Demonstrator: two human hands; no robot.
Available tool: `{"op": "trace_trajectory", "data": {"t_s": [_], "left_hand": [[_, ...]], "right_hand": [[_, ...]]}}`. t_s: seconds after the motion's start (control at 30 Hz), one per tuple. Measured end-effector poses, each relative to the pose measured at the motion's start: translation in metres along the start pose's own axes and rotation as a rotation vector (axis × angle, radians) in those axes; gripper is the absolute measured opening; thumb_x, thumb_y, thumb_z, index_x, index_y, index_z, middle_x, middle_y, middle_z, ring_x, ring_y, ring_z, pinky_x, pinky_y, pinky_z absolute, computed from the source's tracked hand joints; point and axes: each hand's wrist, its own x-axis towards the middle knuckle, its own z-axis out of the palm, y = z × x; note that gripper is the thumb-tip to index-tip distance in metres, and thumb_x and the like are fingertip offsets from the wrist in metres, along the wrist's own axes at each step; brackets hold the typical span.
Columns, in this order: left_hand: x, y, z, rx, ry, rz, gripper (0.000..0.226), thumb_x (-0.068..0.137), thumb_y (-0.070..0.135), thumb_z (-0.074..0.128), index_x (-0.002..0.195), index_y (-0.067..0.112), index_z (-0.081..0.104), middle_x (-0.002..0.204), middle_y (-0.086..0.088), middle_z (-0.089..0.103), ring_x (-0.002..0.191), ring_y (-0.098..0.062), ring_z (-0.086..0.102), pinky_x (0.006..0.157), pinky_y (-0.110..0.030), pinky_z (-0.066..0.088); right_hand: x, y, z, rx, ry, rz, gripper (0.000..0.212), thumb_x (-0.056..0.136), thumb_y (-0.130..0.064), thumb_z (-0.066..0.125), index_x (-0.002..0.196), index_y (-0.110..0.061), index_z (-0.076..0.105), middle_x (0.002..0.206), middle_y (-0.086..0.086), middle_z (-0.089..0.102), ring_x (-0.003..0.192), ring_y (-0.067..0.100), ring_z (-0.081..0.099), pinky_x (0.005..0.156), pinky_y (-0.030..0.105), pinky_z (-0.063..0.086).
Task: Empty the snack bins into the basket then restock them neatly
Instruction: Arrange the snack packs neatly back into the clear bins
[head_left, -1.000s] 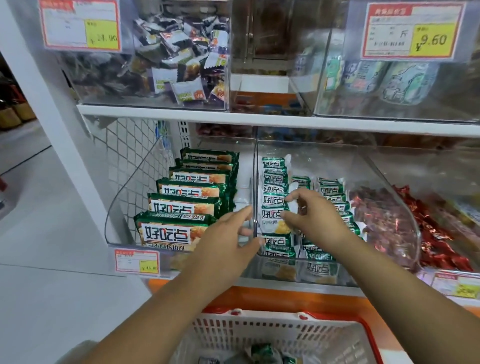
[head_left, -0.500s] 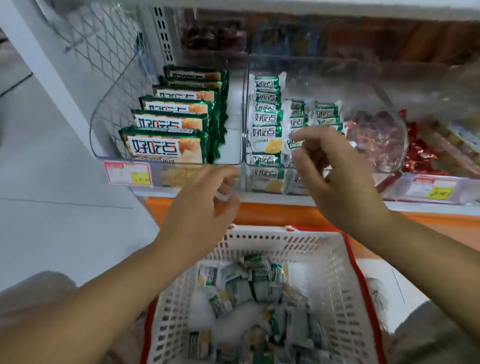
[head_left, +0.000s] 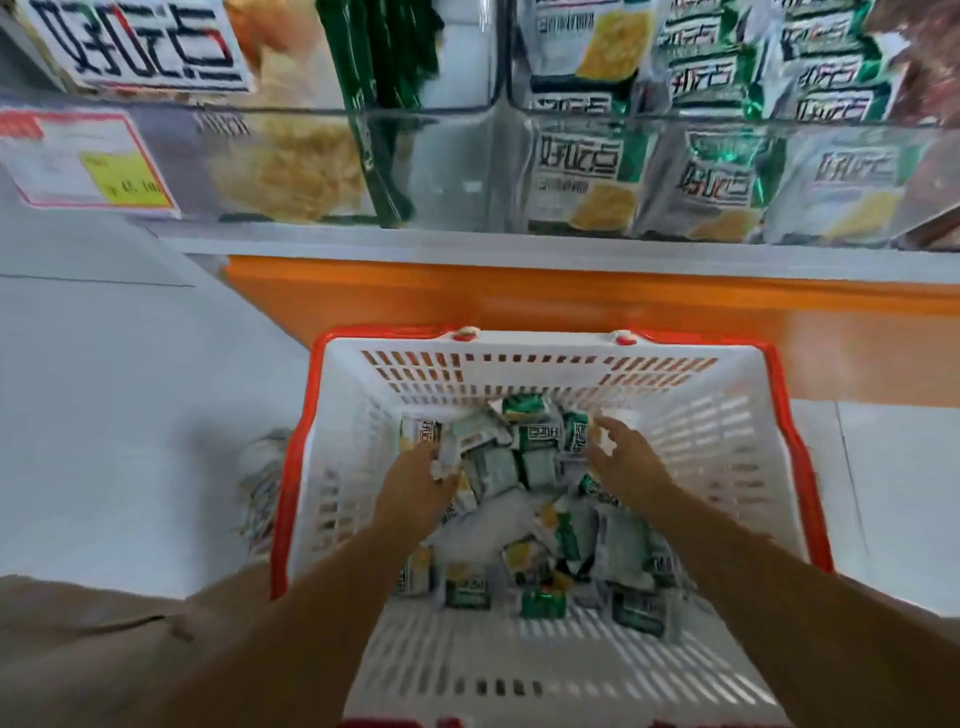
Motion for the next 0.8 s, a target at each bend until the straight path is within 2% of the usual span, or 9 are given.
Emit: {"op": "trace_trajectory", "data": {"t_s": [0.13,0.2,0.3,0.37,0.43,0.53,0.63,0.7,0.8], "left_hand": [[0.013,-0.028,0.025,-0.062,-0.006,-0.127,0.046,0.093,0.012,0.064,0.136,0.007,0.051,0.137,-0.010,0.052,0.122,-0.027,0.053,0.081,-0.018,0.036],[0.019,-0.041,0.031,-0.107,-0.006,-0.116,0.053,0.085,0.002,0.072,0.134,0.004,0.053,0.137,-0.012,0.051,0.125,-0.028,0.052,0.085,-0.014,0.044],[0.032,-0.054,0.037,-0.082,-0.008,-0.115,0.065,0.073,0.004,0.083,0.131,0.009,0.057,0.135,-0.013,0.053,0.120,-0.028,0.057,0.098,-0.039,0.051],[0.038,-0.060,0.042,-0.032,-0.038,-0.118,0.067,0.074,0.006,0.083,0.135,0.009,0.054,0.136,-0.011,0.048,0.120,-0.028,0.054,0.101,-0.040,0.048],[0.041,-0.059,0.046,-0.034,-0.054,-0.115,0.061,0.076,0.008,0.082,0.130,0.004,0.056,0.134,-0.012,0.049,0.123,-0.029,0.051,0.103,-0.040,0.046],[0.041,-0.054,0.045,0.099,-0.139,-0.146,0.045,0.077,0.029,0.082,0.116,0.011,0.069,0.120,-0.012,0.059,0.111,-0.029,0.060,0.095,-0.034,0.048],[0.033,-0.053,0.043,-0.005,-0.156,-0.156,0.028,0.078,0.026,0.081,0.101,0.012,0.072,0.104,-0.013,0.068,0.095,-0.026,0.065,0.073,-0.027,0.044],[0.024,-0.055,0.042,-0.177,-0.132,-0.183,0.019,0.082,0.021,0.078,0.091,0.016,0.062,0.094,-0.013,0.067,0.084,-0.024,0.061,0.067,-0.028,0.041],[0.009,-0.044,0.035,-0.480,-0.072,-0.289,0.019,0.089,0.019,0.070,0.093,0.016,0.052,0.096,-0.013,0.062,0.085,-0.028,0.062,0.057,-0.030,0.049]], "right_hand": [[0.029,-0.001,0.019,0.082,0.033,0.097,0.056,0.098,-0.022,0.050,0.149,-0.015,0.028,0.144,0.016,0.044,0.128,0.035,0.046,0.105,0.043,0.040],[0.036,0.001,0.026,0.108,0.043,0.140,0.062,0.094,-0.023,0.056,0.149,-0.016,0.028,0.137,0.017,0.047,0.125,0.037,0.047,0.104,0.045,0.042],[0.040,0.003,0.031,0.298,0.026,0.224,0.069,0.089,-0.023,0.066,0.147,-0.016,0.030,0.101,0.010,0.060,0.092,0.028,0.061,0.080,0.038,0.052],[0.041,0.003,0.031,0.331,0.003,0.265,0.063,0.087,-0.038,0.068,0.141,-0.019,0.041,0.098,0.005,0.061,0.077,0.021,0.061,0.070,0.033,0.051],[0.041,0.002,0.032,0.288,-0.018,0.252,0.063,0.081,-0.056,0.067,0.131,-0.020,0.052,0.110,0.004,0.060,0.081,0.016,0.061,0.074,0.031,0.050],[0.044,-0.003,0.036,0.233,-0.026,0.243,0.079,0.065,-0.069,0.071,0.124,-0.020,0.054,0.124,0.010,0.052,0.096,0.021,0.060,0.084,0.033,0.052],[0.046,-0.014,0.045,0.207,-0.094,0.242,0.082,0.073,-0.059,0.073,0.136,-0.017,0.044,0.140,0.009,0.045,0.119,0.027,0.053,0.091,0.033,0.047],[0.047,-0.023,0.050,0.227,-0.127,0.241,0.081,0.080,-0.051,0.071,0.144,-0.015,0.037,0.148,0.007,0.042,0.130,0.028,0.046,0.097,0.032,0.041],[0.042,-0.031,0.052,0.248,-0.138,0.237,0.075,0.082,-0.041,0.073,0.143,-0.012,0.040,0.146,0.010,0.043,0.127,0.028,0.047,0.097,0.032,0.042]]}}
